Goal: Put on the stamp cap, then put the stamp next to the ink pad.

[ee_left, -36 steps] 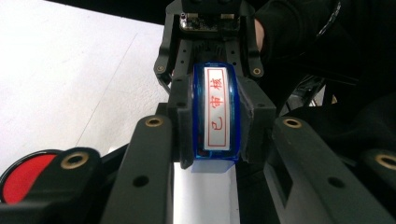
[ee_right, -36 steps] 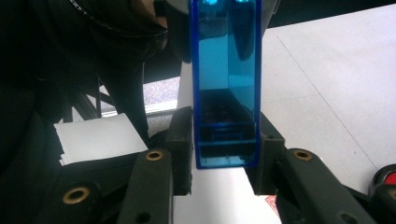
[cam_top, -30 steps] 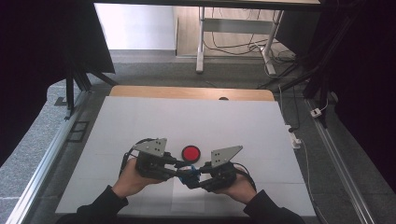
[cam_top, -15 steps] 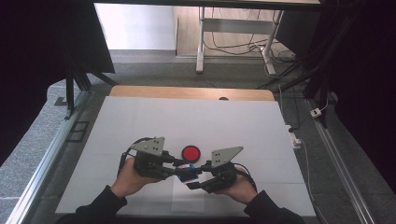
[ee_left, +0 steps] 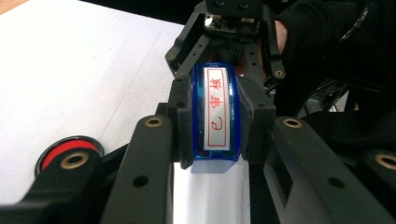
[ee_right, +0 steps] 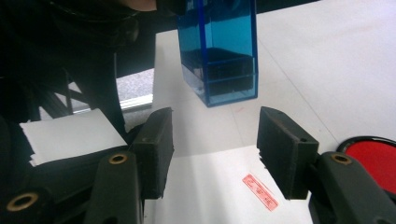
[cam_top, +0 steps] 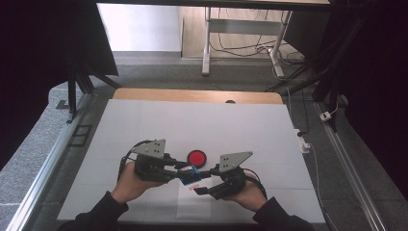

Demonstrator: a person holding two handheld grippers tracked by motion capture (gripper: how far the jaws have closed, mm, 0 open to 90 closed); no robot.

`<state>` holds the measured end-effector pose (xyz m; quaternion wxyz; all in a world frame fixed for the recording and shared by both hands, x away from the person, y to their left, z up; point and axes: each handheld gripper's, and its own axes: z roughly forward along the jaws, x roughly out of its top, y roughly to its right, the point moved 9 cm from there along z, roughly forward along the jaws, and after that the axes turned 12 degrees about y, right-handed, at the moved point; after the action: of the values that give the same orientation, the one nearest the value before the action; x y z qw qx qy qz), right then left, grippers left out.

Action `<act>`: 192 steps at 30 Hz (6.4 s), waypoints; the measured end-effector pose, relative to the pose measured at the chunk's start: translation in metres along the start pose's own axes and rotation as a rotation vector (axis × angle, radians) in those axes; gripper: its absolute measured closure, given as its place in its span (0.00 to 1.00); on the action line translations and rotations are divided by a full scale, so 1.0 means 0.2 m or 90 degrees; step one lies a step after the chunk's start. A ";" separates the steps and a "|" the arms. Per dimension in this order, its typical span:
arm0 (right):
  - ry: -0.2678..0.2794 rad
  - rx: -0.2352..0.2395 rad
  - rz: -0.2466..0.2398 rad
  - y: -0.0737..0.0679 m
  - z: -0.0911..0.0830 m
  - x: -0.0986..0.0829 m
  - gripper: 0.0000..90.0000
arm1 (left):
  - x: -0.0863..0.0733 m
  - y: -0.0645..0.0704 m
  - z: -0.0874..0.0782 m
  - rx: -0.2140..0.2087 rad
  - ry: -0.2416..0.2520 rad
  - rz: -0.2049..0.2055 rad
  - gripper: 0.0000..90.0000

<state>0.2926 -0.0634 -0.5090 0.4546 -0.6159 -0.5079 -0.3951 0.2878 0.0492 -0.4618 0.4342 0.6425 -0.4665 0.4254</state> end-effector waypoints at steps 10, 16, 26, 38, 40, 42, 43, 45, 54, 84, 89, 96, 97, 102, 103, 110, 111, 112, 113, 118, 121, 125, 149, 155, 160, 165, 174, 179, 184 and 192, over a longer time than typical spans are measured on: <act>-0.022 -0.060 -0.003 0.01 -0.03 -0.01 0.42 | -0.01 -0.02 -0.02 0.034 -0.010 0.000 0.78; -0.029 -0.092 0.002 0.01 -0.06 -0.01 0.37 | -0.02 -0.03 -0.03 0.043 -0.013 -0.006 0.78; -0.042 -0.141 0.014 0.02 -0.12 -0.02 0.30 | -0.03 -0.05 -0.06 0.058 -0.016 -0.013 0.78; -0.048 -0.168 0.027 0.02 -0.17 -0.04 0.25 | -0.04 -0.07 -0.08 0.076 -0.023 -0.022 0.78; -0.052 -0.173 0.028 0.02 -0.18 -0.04 0.23 | -0.04 -0.07 -0.09 0.081 -0.024 -0.022 0.78; -0.051 -0.176 0.029 0.02 -0.19 -0.04 0.22 | -0.05 -0.08 -0.10 0.087 -0.026 -0.024 0.78; -0.054 -0.180 0.028 0.02 -0.20 -0.05 0.22 | -0.05 -0.08 -0.11 0.090 -0.025 -0.024 0.78; -0.049 -0.186 0.031 0.02 -0.21 -0.04 0.21 | -0.05 -0.09 -0.12 0.094 -0.023 -0.030 0.78; -0.044 -0.214 0.038 0.03 -0.26 -0.05 0.16 | -0.08 -0.12 -0.17 0.122 -0.028 -0.042 0.78; -0.059 -0.321 0.058 0.04 -0.49 -0.12 0.00 | -0.18 -0.22 -0.35 0.218 -0.046 -0.082 0.78; -0.064 -0.380 0.054 0.04 -0.56 -0.15 0.00 | -0.21 -0.25 -0.39 0.245 -0.055 -0.089 0.78; -0.065 -0.429 0.075 0.05 -0.67 -0.19 0.00 | -0.26 -0.29 -0.45 0.283 -0.066 -0.104 0.78; -0.066 -0.436 0.074 0.05 -0.69 -0.20 0.00 | -0.26 -0.30 -0.45 0.289 -0.068 -0.106 0.78; -0.065 -0.456 0.087 0.05 -0.75 -0.23 0.00 | -0.31 -0.34 -0.49 0.319 -0.087 -0.112 0.78; -0.066 -0.458 0.088 0.05 -0.75 -0.23 0.00 | -0.31 -0.34 -0.49 0.323 -0.088 -0.117 0.78; -0.063 -0.469 0.102 0.04 -0.79 -0.24 0.00 | -0.38 -0.41 -0.52 0.358 -0.102 -0.138 0.78; -0.061 -0.472 0.103 0.05 -0.80 -0.24 0.00 | -0.39 -0.42 -0.52 0.362 -0.103 -0.141 0.78; -0.061 -0.474 0.105 0.05 -0.80 -0.24 0.00 | -0.39 -0.42 -0.52 0.365 -0.105 -0.144 0.78; -0.062 -0.475 0.104 0.05 -0.80 -0.24 0.00 | -0.40 -0.43 -0.52 0.368 -0.107 -0.146 0.78; -0.071 -0.477 0.100 0.04 -0.80 -0.25 0.00 | -0.44 -0.46 -0.52 0.378 -0.122 -0.152 0.78; -0.074 -0.476 0.099 0.04 -0.80 -0.25 0.00 | -0.46 -0.48 -0.51 0.385 -0.127 -0.154 0.77; -0.075 -0.475 0.098 0.05 -0.79 -0.25 0.00 | -0.47 -0.51 -0.49 0.390 -0.132 -0.157 0.77; -0.091 -0.471 0.093 0.04 -0.78 -0.26 0.00 | -0.59 -0.59 -0.40 0.397 -0.193 -0.172 0.77; -0.094 -0.469 0.092 0.04 -0.78 -0.26 0.00 | -0.60 -0.59 -0.39 0.398 -0.197 -0.169 0.72; -0.095 -0.469 0.093 0.04 -0.78 -0.26 0.00 | -0.58 -0.59 -0.40 0.398 -0.183 -0.170 0.68; -0.096 -0.468 0.093 0.04 -0.78 -0.26 0.00 | -0.57 -0.58 -0.40 0.397 -0.171 -0.174 0.62; -0.096 -0.466 0.092 0.04 -0.78 -0.26 0.00 | -0.51 -0.56 -0.42 0.391 -0.138 -0.168 0.43; -0.096 -0.467 0.092 0.04 -0.78 -0.26 0.00 | -0.46 -0.51 -0.45 0.377 -0.124 -0.165 0.36; -0.095 -0.466 0.093 0.04 -0.78 -0.26 0.00 | -0.40 -0.44 -0.46 0.360 -0.096 -0.183 0.24; -0.100 -0.462 0.089 0.04 -0.77 -0.26 0.00 | -0.38 -0.34 -0.53 0.372 -0.073 -0.206 0.11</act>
<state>0.2873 -0.2266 -0.5179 0.1924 -0.7986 -0.3247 -0.4687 0.3239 0.1802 -0.5167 0.2666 0.8282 -0.2407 0.4302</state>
